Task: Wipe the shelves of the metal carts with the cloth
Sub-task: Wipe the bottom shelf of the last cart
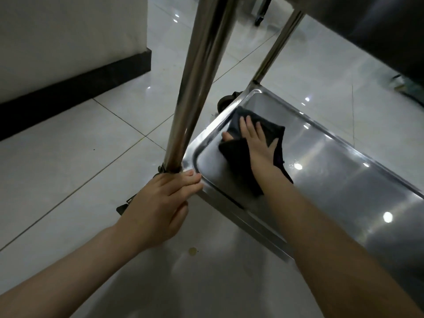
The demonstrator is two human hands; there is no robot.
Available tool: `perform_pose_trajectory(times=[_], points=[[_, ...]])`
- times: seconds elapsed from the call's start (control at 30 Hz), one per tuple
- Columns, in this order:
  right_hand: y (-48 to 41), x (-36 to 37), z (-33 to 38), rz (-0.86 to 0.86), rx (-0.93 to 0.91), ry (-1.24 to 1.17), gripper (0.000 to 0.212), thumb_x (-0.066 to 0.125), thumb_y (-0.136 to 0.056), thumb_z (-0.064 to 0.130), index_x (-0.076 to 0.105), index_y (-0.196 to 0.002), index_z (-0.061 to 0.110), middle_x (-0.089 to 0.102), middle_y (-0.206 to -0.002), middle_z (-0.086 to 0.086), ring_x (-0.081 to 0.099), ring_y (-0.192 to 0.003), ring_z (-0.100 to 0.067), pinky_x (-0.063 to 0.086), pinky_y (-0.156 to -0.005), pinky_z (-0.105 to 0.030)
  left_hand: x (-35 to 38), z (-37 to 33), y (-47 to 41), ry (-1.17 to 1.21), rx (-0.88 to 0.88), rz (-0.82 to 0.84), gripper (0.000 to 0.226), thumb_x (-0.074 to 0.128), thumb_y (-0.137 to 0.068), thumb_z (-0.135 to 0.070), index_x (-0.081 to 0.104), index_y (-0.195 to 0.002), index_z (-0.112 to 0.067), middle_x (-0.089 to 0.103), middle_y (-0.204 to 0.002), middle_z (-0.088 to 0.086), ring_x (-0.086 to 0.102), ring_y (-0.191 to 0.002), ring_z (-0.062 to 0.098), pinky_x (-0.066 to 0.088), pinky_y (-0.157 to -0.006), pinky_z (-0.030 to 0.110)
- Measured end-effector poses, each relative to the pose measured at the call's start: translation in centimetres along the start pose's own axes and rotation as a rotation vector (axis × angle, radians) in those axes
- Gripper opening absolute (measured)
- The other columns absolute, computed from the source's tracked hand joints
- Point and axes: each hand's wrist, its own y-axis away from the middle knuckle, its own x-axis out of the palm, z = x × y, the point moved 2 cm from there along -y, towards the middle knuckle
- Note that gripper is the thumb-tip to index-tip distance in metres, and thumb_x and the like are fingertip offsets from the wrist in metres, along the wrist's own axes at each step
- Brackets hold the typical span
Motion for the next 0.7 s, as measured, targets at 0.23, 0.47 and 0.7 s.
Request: perform_pose_trajectory(times=[0.23, 0.47, 0.7], points=[[4.7, 1.1, 2.5, -0.15, -0.304, 0.005, 0.079, 0.015, -0.09, 0.076, 0.003, -0.155, 0.033, 0.002, -0.164, 0.013, -0.004, -0.151, -0.013, -0.002, -0.115, -0.065, -1.1, 0.5, -0.3, 0.003, 0.063, 0.067, 0.04, 0.047, -0.09, -0.015, 0.063, -0.126, -0.009, 0.056, -0.137, 0.008, 0.052, -0.123, 0.024, 0.042, -0.104, 0.035], [-0.5, 0.0, 0.8, -0.125, -0.155, -0.027, 0.081, 0.019, -0.088, 0.078, 0.005, -0.155, 0.036, 0.001, -0.163, 0.016, -0.003, -0.15, -0.009, -0.001, -0.116, -0.063, -0.4, 0.1, -0.3, -0.006, 0.003, 0.039, 0.041, 0.049, -0.09, -0.017, 0.062, -0.128, -0.011, 0.055, -0.138, 0.005, 0.048, -0.128, 0.019, 0.032, -0.111, 0.026], [0.4, 0.0, 1.2, -0.099, -0.117, -0.046, 0.079, 0.018, -0.09, 0.075, 0.004, -0.156, 0.034, 0.002, -0.164, 0.014, -0.002, -0.151, -0.014, -0.001, -0.115, -0.065, 0.3, -0.7, 0.3, -0.09, -0.03, 0.036, 0.042, 0.049, -0.095, -0.019, 0.056, -0.134, -0.006, 0.051, -0.142, 0.01, 0.042, -0.137, 0.022, 0.026, -0.118, 0.028]])
